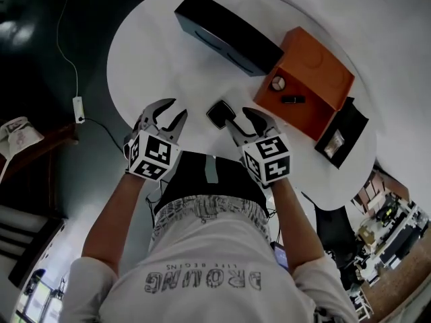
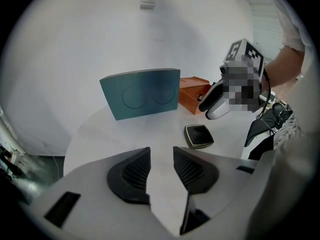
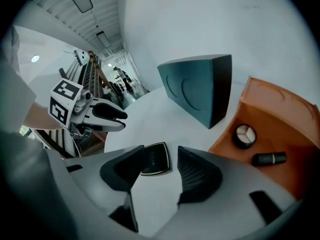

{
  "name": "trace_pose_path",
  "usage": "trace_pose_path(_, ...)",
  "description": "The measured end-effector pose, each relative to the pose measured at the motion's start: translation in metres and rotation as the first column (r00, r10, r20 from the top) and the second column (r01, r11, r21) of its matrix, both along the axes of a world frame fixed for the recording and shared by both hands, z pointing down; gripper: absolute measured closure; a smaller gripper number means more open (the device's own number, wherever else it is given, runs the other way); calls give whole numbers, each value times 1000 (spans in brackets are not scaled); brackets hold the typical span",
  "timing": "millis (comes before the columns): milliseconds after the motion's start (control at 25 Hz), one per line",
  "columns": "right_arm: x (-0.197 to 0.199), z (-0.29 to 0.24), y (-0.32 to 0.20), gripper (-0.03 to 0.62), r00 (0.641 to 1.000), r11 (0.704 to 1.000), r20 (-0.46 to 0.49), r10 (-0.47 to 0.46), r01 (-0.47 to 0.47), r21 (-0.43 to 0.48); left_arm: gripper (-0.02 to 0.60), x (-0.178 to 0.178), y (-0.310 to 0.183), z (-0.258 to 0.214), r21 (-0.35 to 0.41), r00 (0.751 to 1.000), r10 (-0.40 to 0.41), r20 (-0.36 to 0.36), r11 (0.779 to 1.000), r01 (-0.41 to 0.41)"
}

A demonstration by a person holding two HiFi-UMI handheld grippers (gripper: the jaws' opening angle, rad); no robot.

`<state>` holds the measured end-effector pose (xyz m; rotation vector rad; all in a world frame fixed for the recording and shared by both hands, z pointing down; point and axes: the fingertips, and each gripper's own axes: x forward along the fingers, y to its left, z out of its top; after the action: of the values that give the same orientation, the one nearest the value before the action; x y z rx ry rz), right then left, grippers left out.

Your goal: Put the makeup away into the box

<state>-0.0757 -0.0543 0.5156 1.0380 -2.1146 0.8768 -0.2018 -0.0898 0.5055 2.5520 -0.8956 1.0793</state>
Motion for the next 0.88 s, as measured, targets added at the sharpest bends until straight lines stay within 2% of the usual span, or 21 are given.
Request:
trace_pose_path(440,-29,25,-3,315,990,993,-84,-112,109,-35,422,-23,-2,13,-34,999,-39,-13,999,38)
trace_pose_path(880,-40,44,-1,252,945,977,-247,-215,206,-59,423,-38,-2,24,-60,998,-65,-22,996,64)
